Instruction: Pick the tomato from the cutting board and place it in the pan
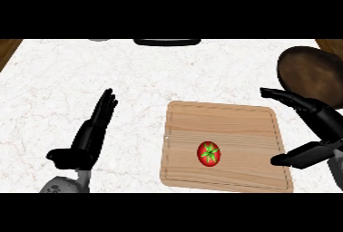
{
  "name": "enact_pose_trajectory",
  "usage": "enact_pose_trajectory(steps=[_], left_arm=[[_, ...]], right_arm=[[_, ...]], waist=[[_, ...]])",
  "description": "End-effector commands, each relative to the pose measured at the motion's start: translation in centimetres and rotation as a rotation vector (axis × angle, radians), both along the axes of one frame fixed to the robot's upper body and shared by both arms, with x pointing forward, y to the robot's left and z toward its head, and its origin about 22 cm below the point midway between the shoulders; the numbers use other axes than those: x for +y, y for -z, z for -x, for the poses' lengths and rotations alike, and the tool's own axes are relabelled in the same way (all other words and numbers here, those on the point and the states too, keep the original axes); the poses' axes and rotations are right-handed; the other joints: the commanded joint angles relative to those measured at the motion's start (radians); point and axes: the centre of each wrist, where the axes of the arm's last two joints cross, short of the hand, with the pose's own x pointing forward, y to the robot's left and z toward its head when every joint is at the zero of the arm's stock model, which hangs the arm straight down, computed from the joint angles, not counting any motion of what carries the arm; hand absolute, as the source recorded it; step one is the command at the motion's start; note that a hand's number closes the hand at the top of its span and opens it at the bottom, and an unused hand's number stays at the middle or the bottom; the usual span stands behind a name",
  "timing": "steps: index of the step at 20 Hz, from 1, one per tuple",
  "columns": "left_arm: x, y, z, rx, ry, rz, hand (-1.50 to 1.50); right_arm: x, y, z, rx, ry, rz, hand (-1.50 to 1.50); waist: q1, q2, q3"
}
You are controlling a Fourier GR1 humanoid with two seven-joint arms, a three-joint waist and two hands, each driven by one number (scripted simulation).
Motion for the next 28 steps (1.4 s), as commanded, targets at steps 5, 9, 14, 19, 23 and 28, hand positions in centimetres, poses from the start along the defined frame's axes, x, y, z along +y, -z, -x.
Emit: enact_pose_trajectory(steps=[5,9,14,19,23,28], left_arm=[[-1.2,0.3,1.9,-0.005,0.022,-0.008,0.0],[-0.7,-0.8,0.7,-0.011,0.022,0.0,0.0],[0.0,0.5,1.4,0.006,0.015,-0.005,0.0],[-1.0,0.7,1.6,0.002,0.016,0.008,0.0],[-1.2,-0.1,1.6,-0.002,0.007,-0.01,0.0],[0.5,0.3,-0.2,-0.006,0.008,0.02,0.0]], right_arm=[[2.5,-3.4,-0.5,-0.024,-0.109,0.3,-1.5],[6.9,-5.2,-1.8,-0.017,-0.157,0.496,-1.5],[10.3,-4.3,-1.1,-0.013,-0.242,0.772,-1.5],[12.5,-1.6,0.0,-0.058,-0.268,0.905,-1.5],[15.8,-0.7,0.0,-0.02,-0.271,0.948,-1.5],[15.9,-1.2,-1.2,0.015,-0.269,0.938,-1.5]], waist=[[0.005,-0.001,-0.001],[0.012,0.0,-0.002],[0.015,0.0,-0.002],[0.005,0.0,-0.001],[0.006,0.0,-0.001],[0.002,0.001,-0.001]])
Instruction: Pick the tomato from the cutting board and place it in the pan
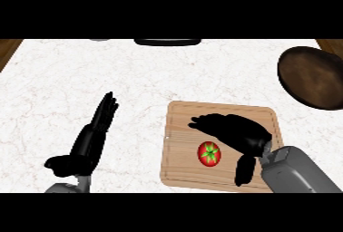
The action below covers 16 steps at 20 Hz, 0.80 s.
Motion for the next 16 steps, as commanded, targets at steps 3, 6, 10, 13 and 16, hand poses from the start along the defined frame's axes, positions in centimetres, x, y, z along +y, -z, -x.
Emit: enact_pose_trajectory(steps=[3,6,10,13,16], left_arm=[[-1.3,0.6,0.4,0.003,-0.008,-0.001,0.0],[-0.2,0.4,-0.7,-0.004,0.0,-0.011,0.0],[0.8,-0.1,0.2,-0.002,-0.005,-0.003,0.0],[0.2,0.0,-0.3,-0.005,0.001,0.008,0.0],[-0.2,0.8,0.5,0.005,-0.003,0.004,0.0]], right_arm=[[-0.3,1.7,0.3,0.001,0.028,0.031,-1.5],[0.6,3.5,-0.3,0.029,0.05,0.014,-1.5],[0.2,3.8,-0.1,0.026,0.064,-0.03,-1.5],[0.8,3.6,-0.6,0.019,0.07,-0.043,-1.5],[1.7,3.8,-0.3,0.032,0.07,-0.004,-1.5]], waist=[[-0.002,0.0,0.0],[-0.001,0.001,0.0],[-0.001,0.0,0.0],[-0.002,0.0,0.0],[-0.002,0.0,0.0]])
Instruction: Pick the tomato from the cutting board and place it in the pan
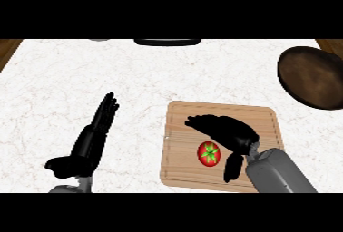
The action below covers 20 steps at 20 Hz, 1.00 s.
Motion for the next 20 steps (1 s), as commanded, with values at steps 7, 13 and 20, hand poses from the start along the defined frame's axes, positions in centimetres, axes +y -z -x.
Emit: enact_pose_trajectory(steps=[7,13,20], left_arm=[[0.0,1.1,-0.1,-0.017,-0.008,-0.022,0.0],[0.1,0.2,-0.2,-0.001,0.007,0.0,0.0],[1.3,1.5,1.2,0.005,-0.011,-0.016,0.0]], right_arm=[[1.5,3.7,-1.3,0.036,-0.011,0.074,-1.5],[2.3,6.3,-0.1,-0.042,-0.151,0.145,1.5],[2.1,5.1,-1.2,-0.14,-0.113,0.09,1.5]], waist=[[0.001,0.001,0.0],[0.004,0.001,0.0],[0.002,0.0,0.0]])
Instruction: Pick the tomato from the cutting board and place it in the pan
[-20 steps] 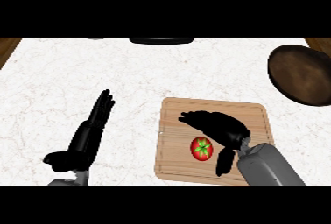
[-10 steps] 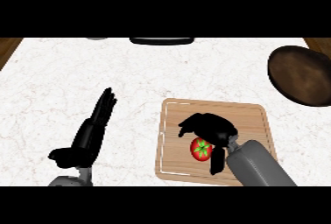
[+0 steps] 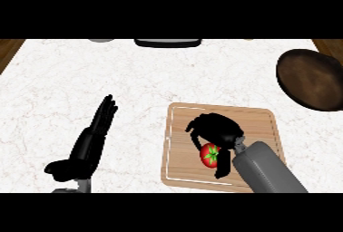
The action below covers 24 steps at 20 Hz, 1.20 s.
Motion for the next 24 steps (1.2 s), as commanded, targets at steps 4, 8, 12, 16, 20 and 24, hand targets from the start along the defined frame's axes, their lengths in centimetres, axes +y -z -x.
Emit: enact_pose_trajectory(steps=[4,8,12,16,20,24], left_arm=[[-0.5,0.5,-0.9,-0.007,-0.012,-0.012,0.0],[0.9,0.4,-0.5,0.002,-0.036,-0.002,0.0],[0.1,0.2,-0.4,0.005,-0.023,-0.015,0.0],[1.2,0.5,-1.4,0.017,-0.024,-0.002,0.0],[0.7,0.0,-0.7,0.005,-0.039,0.009,0.0],[-0.3,-1.9,-1.3,0.005,-0.007,0.003,0.0]], right_arm=[[-3.8,1.5,1.1,-0.108,0.054,-0.093,1.5],[-7.2,-0.3,3.0,-0.154,0.332,-0.097,1.5],[-12.8,-3.2,3.8,-0.265,0.493,-0.123,1.5],[-13.2,-7.3,4.7,-0.474,0.567,-0.224,1.5],[-14.4,-10.3,6.7,-0.543,0.639,-0.381,1.5],[-14.9,-11.3,7.1,-0.53,0.741,-0.459,1.5]], waist=[[-0.009,0.016,0.007],[-0.036,0.008,0.007],[-0.036,0.009,0.007],[-0.035,0.011,0.006],[-0.025,0.011,0.007],[-0.013,0.014,0.007]])
